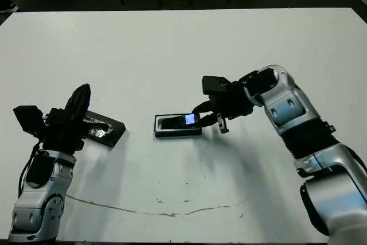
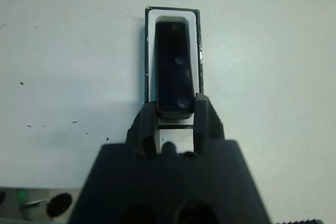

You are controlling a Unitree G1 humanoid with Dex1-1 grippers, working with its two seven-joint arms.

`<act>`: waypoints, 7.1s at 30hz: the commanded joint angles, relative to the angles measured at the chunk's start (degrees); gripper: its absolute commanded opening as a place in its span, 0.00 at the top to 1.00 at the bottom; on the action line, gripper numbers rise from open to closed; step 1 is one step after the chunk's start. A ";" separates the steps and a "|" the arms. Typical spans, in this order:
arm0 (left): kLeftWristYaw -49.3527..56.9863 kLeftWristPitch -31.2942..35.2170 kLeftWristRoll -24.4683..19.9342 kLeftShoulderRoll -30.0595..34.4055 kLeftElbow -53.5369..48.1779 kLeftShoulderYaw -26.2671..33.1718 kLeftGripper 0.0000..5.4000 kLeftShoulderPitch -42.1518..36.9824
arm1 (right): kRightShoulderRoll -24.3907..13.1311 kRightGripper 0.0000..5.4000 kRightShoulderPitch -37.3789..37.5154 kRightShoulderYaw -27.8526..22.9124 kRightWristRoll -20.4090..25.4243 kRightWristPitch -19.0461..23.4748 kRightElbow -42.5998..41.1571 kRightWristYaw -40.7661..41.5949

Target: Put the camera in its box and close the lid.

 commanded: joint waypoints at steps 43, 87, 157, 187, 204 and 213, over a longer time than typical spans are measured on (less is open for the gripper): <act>0.05 -0.01 0.07 -0.06 0.95 0.14 1.00 1.18 | -5.74 0.03 0.12 -13.40 5.77 1.95 -9.95 -3.14; -70.16 0.66 25.06 30.59 76.78 -28.84 1.00 -67.28 | 0.33 1.00 40.86 -29.71 16.60 -3.27 -37.19 -38.49; -84.55 3.87 20.32 49.09 40.52 -30.89 1.00 -37.93 | -1.57 1.00 42.32 -28.82 18.62 -5.75 -34.36 -36.83; -30.78 26.97 -12.05 35.03 -22.62 23.76 0.75 8.12 | -1.06 1.00 43.33 -29.13 19.76 -5.89 -34.27 -37.33; -37.61 24.59 -8.91 41.81 -18.31 11.16 0.17 12.49 | -1.24 1.00 44.58 -29.11 19.44 -5.30 -35.56 -37.95; -39.33 22.05 -6.46 42.88 -12.91 7.95 0.00 11.28 | -1.09 1.00 44.92 -29.12 20.37 -3.81 -35.83 -37.81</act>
